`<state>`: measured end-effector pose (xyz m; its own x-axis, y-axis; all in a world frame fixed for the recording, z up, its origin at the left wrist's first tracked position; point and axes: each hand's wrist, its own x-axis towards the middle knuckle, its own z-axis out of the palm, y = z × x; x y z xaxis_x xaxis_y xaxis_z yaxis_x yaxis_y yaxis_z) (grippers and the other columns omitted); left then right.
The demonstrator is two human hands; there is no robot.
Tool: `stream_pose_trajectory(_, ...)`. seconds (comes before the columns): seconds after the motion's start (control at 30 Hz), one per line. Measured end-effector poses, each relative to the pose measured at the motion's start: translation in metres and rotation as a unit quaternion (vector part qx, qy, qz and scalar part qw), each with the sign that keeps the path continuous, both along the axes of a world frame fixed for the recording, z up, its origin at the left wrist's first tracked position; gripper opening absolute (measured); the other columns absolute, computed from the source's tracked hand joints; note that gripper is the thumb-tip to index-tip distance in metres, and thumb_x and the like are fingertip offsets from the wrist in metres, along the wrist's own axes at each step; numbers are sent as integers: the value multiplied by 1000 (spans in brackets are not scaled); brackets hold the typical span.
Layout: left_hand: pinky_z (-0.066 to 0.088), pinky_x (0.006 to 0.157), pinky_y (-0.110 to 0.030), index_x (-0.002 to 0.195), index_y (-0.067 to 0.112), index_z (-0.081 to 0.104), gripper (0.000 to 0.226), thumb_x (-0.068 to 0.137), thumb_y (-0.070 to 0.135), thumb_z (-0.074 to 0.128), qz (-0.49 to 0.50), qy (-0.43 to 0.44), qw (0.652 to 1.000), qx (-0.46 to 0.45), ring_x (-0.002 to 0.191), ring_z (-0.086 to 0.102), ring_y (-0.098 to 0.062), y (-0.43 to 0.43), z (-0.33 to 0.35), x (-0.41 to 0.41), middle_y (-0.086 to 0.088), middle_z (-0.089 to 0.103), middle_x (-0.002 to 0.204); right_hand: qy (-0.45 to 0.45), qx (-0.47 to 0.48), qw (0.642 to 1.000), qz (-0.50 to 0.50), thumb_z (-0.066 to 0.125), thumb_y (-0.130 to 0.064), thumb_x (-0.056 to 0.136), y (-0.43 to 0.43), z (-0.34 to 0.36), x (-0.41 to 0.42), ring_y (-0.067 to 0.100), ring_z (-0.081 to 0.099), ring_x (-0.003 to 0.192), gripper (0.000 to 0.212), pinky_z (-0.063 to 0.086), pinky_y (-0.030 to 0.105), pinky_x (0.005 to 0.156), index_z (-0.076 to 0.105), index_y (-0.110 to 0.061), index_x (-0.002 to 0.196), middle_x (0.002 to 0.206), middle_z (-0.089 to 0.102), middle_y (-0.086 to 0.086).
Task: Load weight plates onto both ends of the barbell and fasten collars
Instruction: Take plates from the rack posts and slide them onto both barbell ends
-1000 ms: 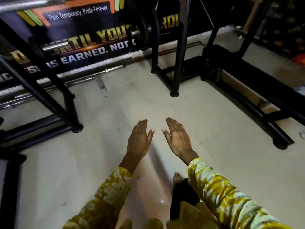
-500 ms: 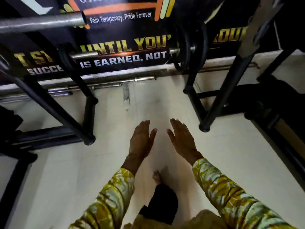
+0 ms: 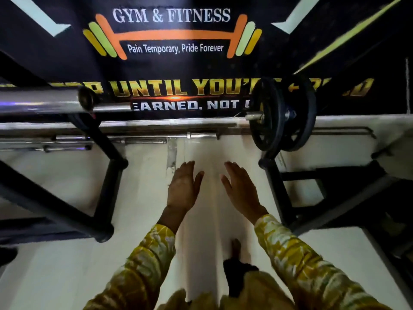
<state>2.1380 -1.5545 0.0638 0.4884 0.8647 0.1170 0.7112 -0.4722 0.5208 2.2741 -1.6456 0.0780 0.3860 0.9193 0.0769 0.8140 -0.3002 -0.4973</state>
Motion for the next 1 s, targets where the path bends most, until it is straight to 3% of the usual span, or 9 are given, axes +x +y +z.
stream_pose_trajectory(0.1, 38, 103, -41, 133, 6, 45, 48, 96, 36, 42, 40, -14, 999, -5, 124, 45, -32, 55, -4, 27, -17, 51, 133, 6, 2, 999, 36, 30, -39, 96, 66, -5, 31, 27, 31, 137, 54, 25, 38, 113, 33, -7, 141, 146, 37, 13)
stream_pose_trajectory(0.27, 37, 105, -44, 135, 5, 44, 62, 94, 49, 31, 105, 1, 994, -14, 128, 42, -33, 136, -9, 61, -20, 49, 135, 28, 10, 994, 106, 40, -28, 97, 171, -7, 80, 30, 33, 135, 48, 29, 40, 112, 36, -6, 139, 144, 40, 15)
stream_pose_trajectory(0.43, 25, 111, -37, 140, 11, 36, 53, 97, 42, 36, 198, 13, 979, -49, 137, 30, -26, 220, -10, 89, -14, 39, 145, 13, -5, 979, 204, 37, -27, 99, 289, -9, 117, 21, 24, 140, 48, 9, 27, 114, 31, -9, 142, 149, 32, 10)
stream_pose_trajectory(0.63, 24, 113, -39, 142, 13, 32, 55, 97, 45, 33, 297, 4, 952, -79, 138, 27, -27, 300, -20, 88, -12, 34, 149, 34, -30, 952, 303, 23, -44, 90, 400, -22, 110, 25, 32, 136, 63, 19, 32, 113, 35, -8, 140, 145, 39, 13)
stream_pose_trajectory(0.87, 29, 111, -41, 140, 17, 36, 54, 96, 47, 30, 371, -3, 925, -86, 137, 29, -26, 417, -34, 65, -10, 35, 148, 15, -10, 924, 383, 26, -45, 91, 536, -31, 88, 29, 44, 128, 61, 31, 35, 107, 45, -4, 134, 136, 50, 16)
stream_pose_trajectory(1.0, 34, 107, -43, 137, 13, 40, 51, 97, 44, 32, 402, -10, 912, -85, 132, 36, -27, 481, -31, 50, -12, 42, 142, 12, -3, 908, 419, 38, -33, 95, 620, -25, 65, 28, 37, 133, 51, 25, 34, 110, 40, -5, 137, 141, 44, 15)
